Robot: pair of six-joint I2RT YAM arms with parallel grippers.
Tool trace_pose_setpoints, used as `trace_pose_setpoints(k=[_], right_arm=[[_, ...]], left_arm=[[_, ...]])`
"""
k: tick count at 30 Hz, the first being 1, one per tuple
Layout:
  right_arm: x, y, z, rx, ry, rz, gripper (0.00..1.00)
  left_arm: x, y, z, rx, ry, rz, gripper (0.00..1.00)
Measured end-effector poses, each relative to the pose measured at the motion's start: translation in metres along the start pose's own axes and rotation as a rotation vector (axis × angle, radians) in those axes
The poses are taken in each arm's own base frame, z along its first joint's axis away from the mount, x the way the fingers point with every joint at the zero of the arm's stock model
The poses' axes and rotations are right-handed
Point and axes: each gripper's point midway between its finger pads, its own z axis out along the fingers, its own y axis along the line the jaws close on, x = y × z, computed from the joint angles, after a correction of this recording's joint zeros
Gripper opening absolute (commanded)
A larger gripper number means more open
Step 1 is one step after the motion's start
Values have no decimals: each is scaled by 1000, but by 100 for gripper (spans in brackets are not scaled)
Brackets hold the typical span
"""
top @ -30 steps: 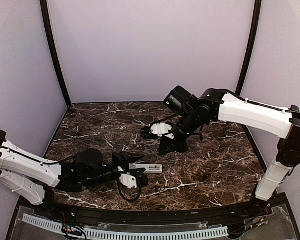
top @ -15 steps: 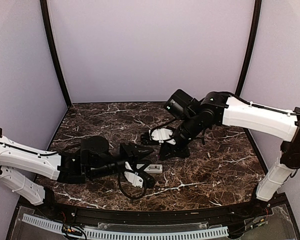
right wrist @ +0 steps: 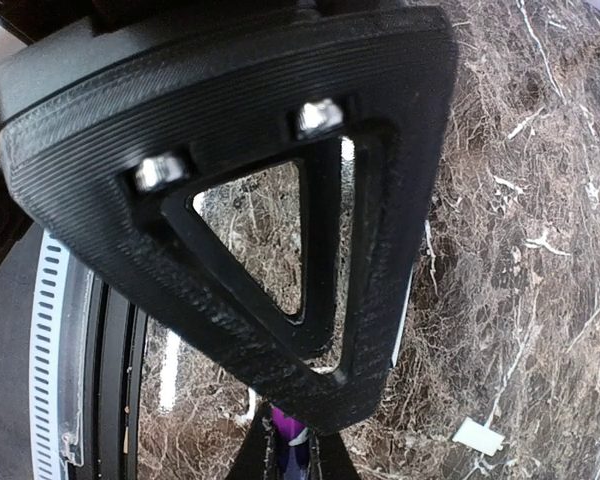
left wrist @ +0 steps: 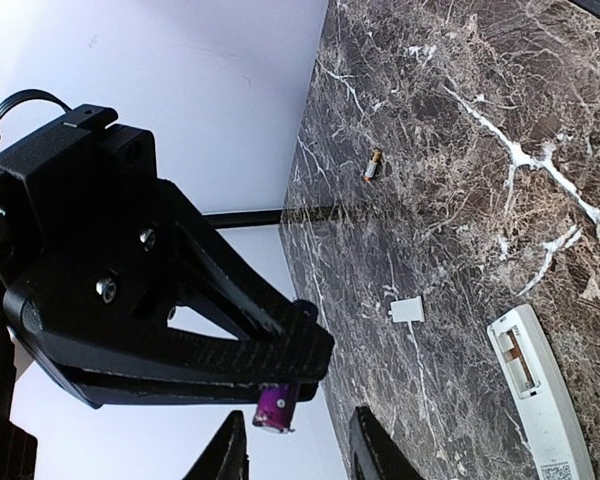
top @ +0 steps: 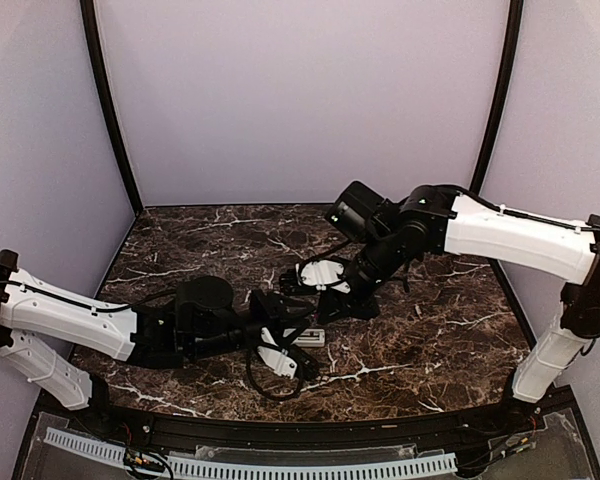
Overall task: Load the batteries into the remote control
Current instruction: Pass from the right arm to the left
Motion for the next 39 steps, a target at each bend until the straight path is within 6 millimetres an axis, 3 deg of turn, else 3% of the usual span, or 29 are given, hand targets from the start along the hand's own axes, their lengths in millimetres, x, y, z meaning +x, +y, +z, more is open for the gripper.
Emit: trace_pose_setpoints(k=[14,19,28,29,34,39], right_arm=[[3,-1,11,-17,26,3,0],[4,0,10,-20,30,4,0],[4,3,10,-30,32,-2,0],[3,3,10,-32,30,-3,0],[2,4,11,-31,30,-8,0],[2,-4,12,18,28,-12,0]], left_arm=[[1,-2,5,-6,5,4,13],[1,-4,6,0,9,10,0],[5,-2,7,-10,22,5,0],[5,-1,7,-14,23,4,1],[5,6,7,-43,22,-21,27],[13,18,-2,-58,2,-246,39]])
